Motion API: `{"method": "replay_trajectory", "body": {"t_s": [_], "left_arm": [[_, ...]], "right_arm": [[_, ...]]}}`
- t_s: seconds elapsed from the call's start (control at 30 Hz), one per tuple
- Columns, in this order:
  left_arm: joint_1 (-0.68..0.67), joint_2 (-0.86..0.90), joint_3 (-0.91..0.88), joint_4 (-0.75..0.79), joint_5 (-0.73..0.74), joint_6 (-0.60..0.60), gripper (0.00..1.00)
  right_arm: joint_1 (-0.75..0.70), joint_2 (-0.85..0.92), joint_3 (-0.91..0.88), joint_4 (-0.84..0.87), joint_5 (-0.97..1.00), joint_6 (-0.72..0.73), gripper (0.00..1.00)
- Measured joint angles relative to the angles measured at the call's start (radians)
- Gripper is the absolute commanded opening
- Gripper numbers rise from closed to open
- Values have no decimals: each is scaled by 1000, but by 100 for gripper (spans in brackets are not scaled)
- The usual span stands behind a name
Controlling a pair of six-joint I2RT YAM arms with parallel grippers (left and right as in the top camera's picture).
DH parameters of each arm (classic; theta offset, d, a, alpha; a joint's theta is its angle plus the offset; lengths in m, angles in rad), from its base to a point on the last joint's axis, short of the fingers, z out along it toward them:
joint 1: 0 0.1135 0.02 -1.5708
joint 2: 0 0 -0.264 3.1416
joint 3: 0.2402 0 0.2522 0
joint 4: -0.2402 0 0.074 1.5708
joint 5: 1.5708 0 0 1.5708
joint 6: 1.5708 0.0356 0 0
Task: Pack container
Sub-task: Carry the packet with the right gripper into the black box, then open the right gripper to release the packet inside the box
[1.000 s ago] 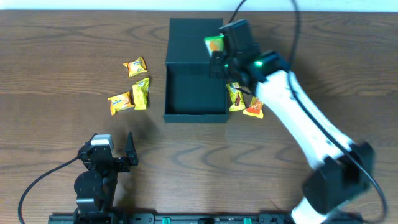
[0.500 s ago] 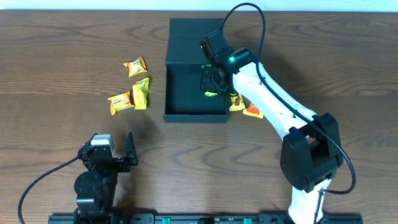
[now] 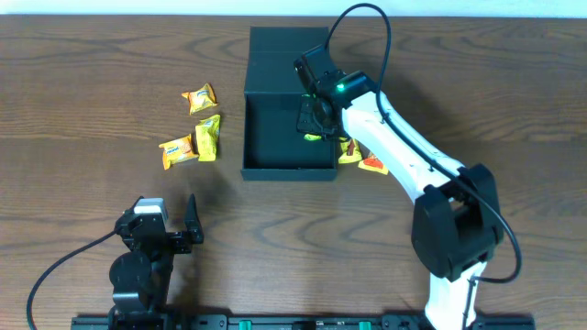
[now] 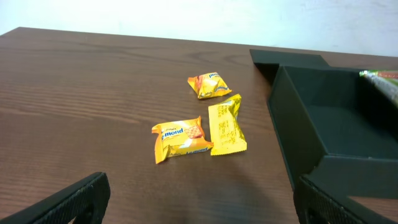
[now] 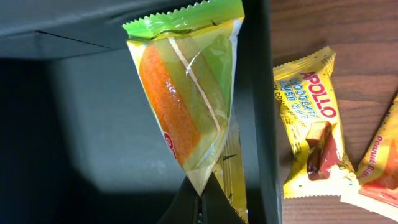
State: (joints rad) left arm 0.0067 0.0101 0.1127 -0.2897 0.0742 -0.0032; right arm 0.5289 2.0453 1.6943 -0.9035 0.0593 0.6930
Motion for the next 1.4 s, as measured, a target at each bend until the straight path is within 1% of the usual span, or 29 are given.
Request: {"method": "replay_trajectory", "body": {"t_s": [0.2, 0.43, 0.47, 0.5, 0.53, 0.6, 0.77, 0.8, 0.83, 0.87, 0.9, 1.03, 1.2, 1.4], "left_arm": [[0, 0, 0, 0, 0, 0, 95], [0, 0, 0, 0, 0, 0, 95], [0, 0, 0, 0, 0, 0, 96], [0, 0, 0, 0, 0, 0, 96], [0, 0, 0, 0, 0, 0, 95], [0, 0, 0, 0, 0, 0, 95], [0, 0, 0, 0, 0, 0, 95], [0, 0, 0, 0, 0, 0, 96], [0, 0, 0, 0, 0, 0, 96], [0, 0, 0, 0, 0, 0, 96], [0, 0, 0, 0, 0, 0, 96], [0, 0, 0, 0, 0, 0, 96], [0, 0, 0, 0, 0, 0, 96], [0, 0, 0, 0, 0, 0, 96]], "right_arm": [[0, 23, 0, 0, 2, 17, 1], [0, 26, 0, 2, 10, 80, 2], [0, 27, 0, 2, 10, 86, 14], [0, 27, 0, 2, 10, 96, 23], [0, 27, 0, 3, 11, 103, 25], [0, 27, 0, 3, 13, 103, 23], [0, 27, 0, 4, 13, 109, 24], [0, 27, 0, 4, 13, 109, 22], [0, 27, 0, 4, 13, 111, 16], [0, 27, 0, 4, 13, 109, 3], [0, 27, 0, 6, 13, 111, 2], [1, 27, 0, 30, -13, 103, 2], [37, 27, 0, 35, -26, 62, 2], [73, 92, 0, 44, -25, 22, 1]]}}
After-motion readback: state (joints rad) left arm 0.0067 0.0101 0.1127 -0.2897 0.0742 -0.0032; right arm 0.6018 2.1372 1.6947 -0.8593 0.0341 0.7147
